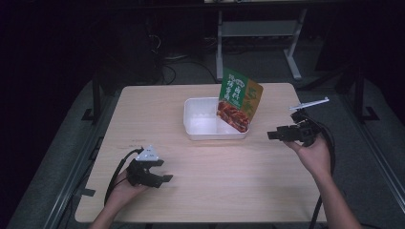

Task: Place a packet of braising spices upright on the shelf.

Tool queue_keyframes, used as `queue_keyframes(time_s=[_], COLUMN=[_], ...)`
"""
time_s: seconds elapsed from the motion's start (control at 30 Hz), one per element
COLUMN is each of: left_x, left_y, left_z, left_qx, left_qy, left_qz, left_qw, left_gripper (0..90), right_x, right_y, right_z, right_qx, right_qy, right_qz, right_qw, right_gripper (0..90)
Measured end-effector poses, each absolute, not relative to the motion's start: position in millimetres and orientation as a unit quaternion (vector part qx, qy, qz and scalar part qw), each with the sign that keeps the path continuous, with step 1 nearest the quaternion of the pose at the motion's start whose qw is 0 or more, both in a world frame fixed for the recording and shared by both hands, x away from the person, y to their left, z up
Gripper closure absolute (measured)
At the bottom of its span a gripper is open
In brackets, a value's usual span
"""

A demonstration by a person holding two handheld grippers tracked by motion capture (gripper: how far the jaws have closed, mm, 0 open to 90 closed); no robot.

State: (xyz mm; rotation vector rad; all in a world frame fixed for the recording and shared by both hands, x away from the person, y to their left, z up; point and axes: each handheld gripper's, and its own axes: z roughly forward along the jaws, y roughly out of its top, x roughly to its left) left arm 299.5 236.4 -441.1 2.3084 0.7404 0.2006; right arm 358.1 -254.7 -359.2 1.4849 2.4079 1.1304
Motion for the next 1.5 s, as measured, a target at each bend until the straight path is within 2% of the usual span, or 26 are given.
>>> queue_keyframes(time_s=[0.77, 1.5], left_x=[299, 299], left_y=[236, 235], left_z=[-442, -442], left_qx=[0.891, 0.890], left_qy=[0.284, 0.284], left_qz=[0.079, 0.077], left_qw=[0.345, 0.348], left_gripper=[30.0, 30.1], right_x=[330, 306], right_y=[-268, -248], right_z=[-401, -430], right_qx=[0.497, 0.477], right_qy=[0.783, 0.797], right_qz=[0.372, 0.370], right_qw=[0.023, 0.008], right_gripper=[44.6, 43.7])
